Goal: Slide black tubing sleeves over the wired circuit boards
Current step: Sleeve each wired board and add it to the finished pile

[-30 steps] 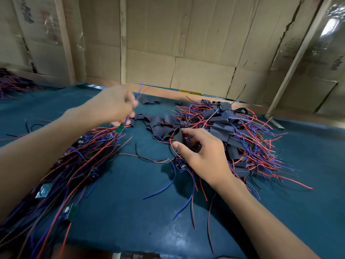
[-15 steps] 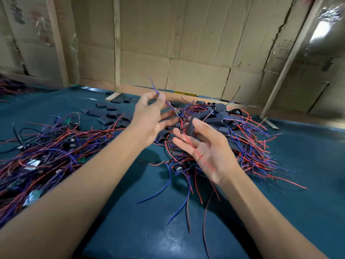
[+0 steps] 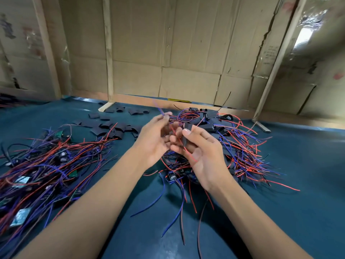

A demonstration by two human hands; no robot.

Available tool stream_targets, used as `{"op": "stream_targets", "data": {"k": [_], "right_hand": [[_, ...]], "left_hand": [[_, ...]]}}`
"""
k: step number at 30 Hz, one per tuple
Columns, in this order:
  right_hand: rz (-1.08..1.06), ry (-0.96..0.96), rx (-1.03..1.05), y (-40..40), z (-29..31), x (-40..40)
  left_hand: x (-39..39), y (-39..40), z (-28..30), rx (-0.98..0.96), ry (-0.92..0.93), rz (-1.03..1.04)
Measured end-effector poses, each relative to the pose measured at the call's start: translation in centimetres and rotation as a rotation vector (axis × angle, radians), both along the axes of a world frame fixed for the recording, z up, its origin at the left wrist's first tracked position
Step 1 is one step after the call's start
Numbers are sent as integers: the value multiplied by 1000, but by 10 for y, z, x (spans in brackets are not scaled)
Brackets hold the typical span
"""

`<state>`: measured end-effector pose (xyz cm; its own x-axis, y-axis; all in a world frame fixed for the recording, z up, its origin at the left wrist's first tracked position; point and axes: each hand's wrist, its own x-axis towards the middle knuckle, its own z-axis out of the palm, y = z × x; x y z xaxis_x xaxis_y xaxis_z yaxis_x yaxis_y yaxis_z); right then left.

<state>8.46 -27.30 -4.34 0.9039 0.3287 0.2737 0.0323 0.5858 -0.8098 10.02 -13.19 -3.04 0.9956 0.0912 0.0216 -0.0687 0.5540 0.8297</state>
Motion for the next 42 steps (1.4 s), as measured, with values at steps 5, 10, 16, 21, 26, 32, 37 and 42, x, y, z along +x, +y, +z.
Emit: {"op": "stream_targets", "data": {"k": [5,10,16,21,26,32,37,42], "right_hand": [[-127,-121,-253,-2,-4,1],[-180,-135,-355,2,-8,-3],[-280,-160,-564,-2,-12,2],[-222,-165,-558,-5,-11,6],[-76,-160,-500,-7,-13,7],[13,-211,-623,-11,-9,6],[53,-281,-699,-7,-9,1],[20,-117,-487,-3,-8,1]], "left_hand": [[-2,-8,-20,-124,-94,120],[-10,-8,-21,-66,-97,138],[-18,-8,-18,-115,-155,27],[-20,-10,-17,26,-225,43],[-22,-12,-22,38,-264,-52],[-24,-8,-19,1,-209,-63],[-19,8,-18,-21,-196,92],[-22,1,-25,149,-197,-295]]}}
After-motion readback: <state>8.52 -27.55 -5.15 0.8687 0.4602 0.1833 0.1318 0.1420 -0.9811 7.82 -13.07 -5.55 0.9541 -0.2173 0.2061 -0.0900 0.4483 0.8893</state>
